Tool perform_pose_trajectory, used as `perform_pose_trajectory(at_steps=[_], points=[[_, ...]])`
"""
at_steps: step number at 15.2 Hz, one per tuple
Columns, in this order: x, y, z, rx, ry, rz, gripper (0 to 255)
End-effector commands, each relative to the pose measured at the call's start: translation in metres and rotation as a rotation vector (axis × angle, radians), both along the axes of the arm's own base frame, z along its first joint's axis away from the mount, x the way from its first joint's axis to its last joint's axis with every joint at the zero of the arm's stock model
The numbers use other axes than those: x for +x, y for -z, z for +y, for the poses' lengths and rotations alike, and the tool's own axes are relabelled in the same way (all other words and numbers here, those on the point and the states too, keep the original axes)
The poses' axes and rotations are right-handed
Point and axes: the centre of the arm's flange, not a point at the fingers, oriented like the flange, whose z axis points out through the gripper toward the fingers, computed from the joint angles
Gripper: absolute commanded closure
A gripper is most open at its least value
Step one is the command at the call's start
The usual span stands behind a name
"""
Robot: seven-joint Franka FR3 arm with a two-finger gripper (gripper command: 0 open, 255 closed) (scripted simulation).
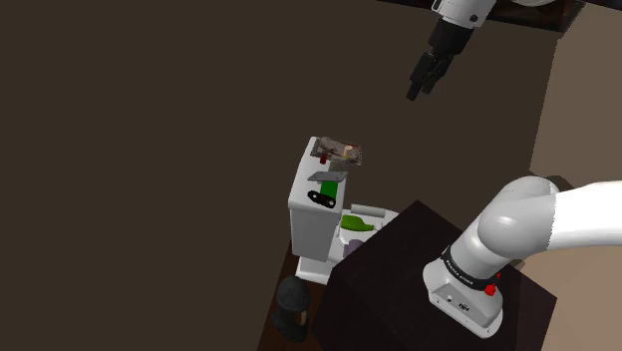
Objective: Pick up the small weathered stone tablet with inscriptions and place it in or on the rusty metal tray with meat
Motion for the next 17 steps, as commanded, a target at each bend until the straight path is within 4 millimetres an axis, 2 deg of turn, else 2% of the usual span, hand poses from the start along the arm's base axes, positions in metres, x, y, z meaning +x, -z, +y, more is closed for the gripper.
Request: perform_pose_trajectory(at_steps=[1, 17], points=[[0.000, 0.000, 0.000, 0.000, 0.000, 0.000, 0], [0.105, 0.174, -0.063, -0.018, -0.067, 0.026, 0]])
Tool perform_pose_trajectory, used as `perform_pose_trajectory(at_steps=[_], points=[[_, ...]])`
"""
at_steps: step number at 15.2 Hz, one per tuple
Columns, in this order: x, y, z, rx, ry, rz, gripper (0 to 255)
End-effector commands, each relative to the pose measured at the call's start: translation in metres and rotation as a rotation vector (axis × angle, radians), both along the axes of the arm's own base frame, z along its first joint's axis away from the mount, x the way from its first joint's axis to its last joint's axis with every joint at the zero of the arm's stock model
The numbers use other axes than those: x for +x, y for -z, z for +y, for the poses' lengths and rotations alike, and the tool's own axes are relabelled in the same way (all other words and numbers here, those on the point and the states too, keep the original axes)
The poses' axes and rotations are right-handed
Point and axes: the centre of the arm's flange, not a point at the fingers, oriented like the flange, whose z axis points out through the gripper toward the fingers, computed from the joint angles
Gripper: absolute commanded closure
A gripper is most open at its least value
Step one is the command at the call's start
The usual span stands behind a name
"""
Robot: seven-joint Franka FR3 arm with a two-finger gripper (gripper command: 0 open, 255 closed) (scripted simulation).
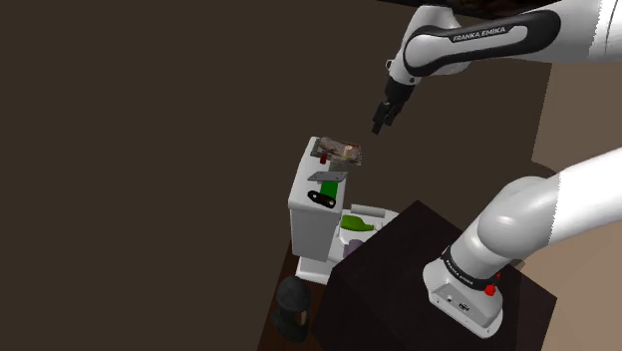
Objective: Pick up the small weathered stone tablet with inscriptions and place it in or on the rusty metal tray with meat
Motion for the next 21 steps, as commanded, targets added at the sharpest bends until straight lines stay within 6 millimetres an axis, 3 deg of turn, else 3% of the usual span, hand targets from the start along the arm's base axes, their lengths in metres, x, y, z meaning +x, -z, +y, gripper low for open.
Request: perform_pose_trajectory(at_steps=[1, 21], points=[[0.012, 0.021, -0.010, -0.003, -0.009, 0.002, 0], [0.143, 0.241, -0.083, -0.025, -0.093, 0.034, 0]])
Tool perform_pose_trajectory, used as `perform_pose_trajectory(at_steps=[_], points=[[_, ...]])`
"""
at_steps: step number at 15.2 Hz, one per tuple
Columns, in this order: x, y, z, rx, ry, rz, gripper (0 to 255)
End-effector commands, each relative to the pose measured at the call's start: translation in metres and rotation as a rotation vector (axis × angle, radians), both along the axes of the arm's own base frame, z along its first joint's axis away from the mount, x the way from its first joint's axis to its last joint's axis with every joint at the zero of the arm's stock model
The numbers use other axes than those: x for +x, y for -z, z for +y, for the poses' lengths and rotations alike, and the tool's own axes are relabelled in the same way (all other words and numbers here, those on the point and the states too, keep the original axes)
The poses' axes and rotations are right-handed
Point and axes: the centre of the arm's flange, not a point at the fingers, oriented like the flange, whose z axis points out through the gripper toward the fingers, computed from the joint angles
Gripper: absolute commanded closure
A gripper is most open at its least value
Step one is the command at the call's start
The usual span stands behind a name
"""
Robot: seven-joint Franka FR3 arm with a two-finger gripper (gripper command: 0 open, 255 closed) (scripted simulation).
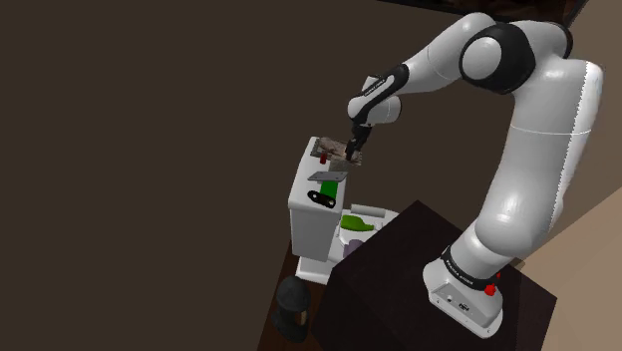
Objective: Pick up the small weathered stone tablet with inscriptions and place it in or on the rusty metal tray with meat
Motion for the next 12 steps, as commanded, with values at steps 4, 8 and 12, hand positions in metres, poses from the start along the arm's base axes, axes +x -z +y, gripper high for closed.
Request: perform_pose_trajectory(at_steps=[4, 8, 12], points=[[0.024, 0.048, -0.012, -0.004, -0.016, 0.006, 0], [0.024, 0.069, -0.011, -0.004, -0.016, 0.006, 0], [0.025, 0.083, -0.011, -0.004, -0.016, 0.006, 0]])
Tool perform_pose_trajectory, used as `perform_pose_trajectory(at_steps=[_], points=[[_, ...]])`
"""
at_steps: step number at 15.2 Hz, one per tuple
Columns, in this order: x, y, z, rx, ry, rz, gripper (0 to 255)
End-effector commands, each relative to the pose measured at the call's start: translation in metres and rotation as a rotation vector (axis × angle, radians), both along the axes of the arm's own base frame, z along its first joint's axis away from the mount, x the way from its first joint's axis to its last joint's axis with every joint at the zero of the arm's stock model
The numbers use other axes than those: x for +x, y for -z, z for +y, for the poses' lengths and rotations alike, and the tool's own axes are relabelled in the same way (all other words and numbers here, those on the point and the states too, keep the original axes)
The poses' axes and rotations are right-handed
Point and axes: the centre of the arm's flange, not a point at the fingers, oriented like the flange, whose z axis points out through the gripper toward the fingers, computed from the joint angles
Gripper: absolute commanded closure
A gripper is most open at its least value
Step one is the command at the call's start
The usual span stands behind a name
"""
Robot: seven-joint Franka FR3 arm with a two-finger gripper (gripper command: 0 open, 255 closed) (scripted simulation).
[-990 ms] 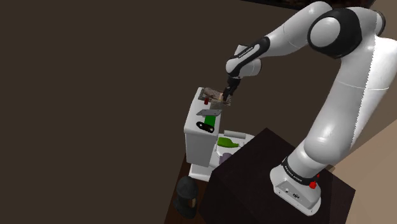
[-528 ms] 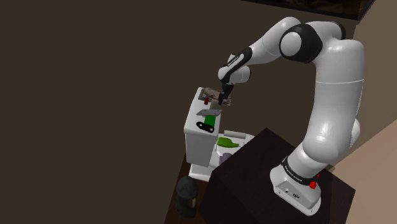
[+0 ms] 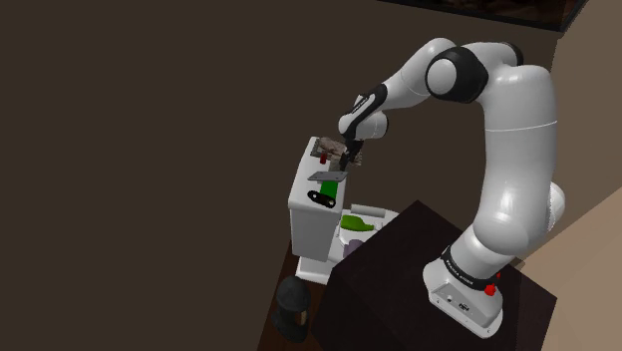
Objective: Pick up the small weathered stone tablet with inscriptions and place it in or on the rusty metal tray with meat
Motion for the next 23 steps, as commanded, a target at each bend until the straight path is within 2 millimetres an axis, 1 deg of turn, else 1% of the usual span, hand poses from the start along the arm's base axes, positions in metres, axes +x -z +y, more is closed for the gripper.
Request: perform_pose_trajectory(at_steps=[1, 6, 7, 16, 23], points=[[0.000, 0.002, 0.000, 0.000, 0.000, 0.000, 0], [0.000, 0.002, 0.000, 0.000, 0.000, 0.000, 0], [0.000, 0.002, 0.000, 0.000, 0.000, 0.000, 255], [0.000, 0.002, 0.000, 0.000, 0.000, 0.000, 255], [0.000, -0.035, 0.000, 0.000, 0.000, 0.000, 255]])
